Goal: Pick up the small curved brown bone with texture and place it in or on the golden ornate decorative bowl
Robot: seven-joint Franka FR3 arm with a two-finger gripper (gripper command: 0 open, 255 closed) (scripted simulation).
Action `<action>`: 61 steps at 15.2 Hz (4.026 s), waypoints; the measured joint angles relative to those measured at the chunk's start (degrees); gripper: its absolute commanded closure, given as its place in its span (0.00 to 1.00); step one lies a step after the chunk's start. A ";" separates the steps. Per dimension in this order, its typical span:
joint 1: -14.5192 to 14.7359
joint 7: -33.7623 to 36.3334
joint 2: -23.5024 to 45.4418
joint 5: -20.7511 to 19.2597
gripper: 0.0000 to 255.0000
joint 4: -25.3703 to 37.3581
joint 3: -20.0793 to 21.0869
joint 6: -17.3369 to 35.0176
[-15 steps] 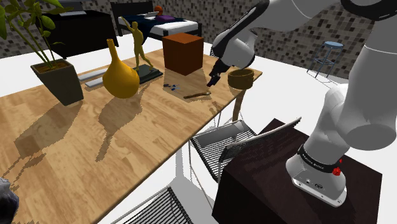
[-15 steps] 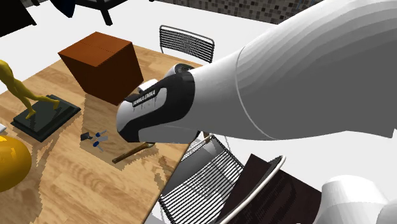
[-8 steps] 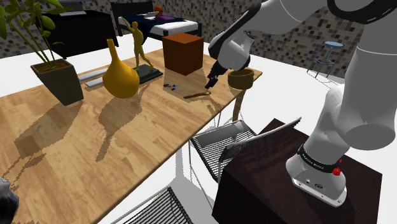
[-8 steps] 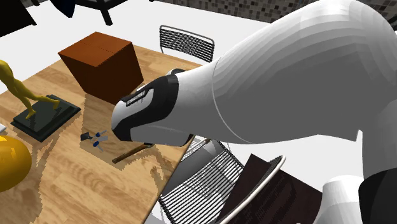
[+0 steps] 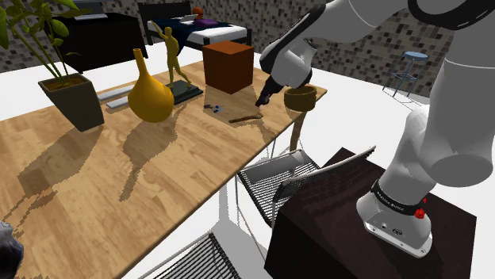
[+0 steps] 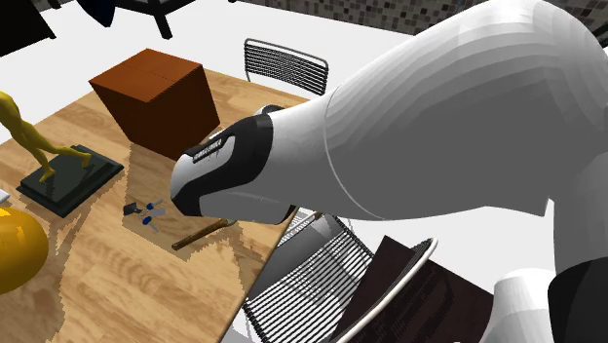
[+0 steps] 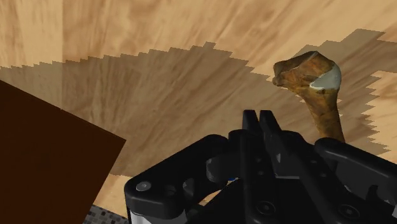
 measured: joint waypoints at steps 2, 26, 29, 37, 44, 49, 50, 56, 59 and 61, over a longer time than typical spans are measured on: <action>0.00 0.00 0.00 0.00 1.00 0.00 0.00 0.00; 17.40 26.42 10.23 -46.08 0.00 8.12 -11.56 -13.57; 17.39 26.41 10.24 -46.07 1.00 8.12 -11.55 -13.57; 17.53 26.55 10.06 -46.24 1.00 8.09 -11.67 -13.75; 19.39 28.38 7.08 -49.17 1.00 8.44 -13.87 -16.68; 20.76 29.93 4.22 -52.02 1.00 9.25 -15.68 -19.86; 21.10 30.36 3.60 -52.66 1.00 9.44 -16.01 -20.57; 22.54 32.36 0.23 -56.02 1.00 10.86 -17.51 -24.68; 22.93 33.00 -1.02 -57.20 1.00 11.92 -17.94 -26.72; 23.29 33.60 -2.24 -58.32 1.00 12.31 -18.28 -28.06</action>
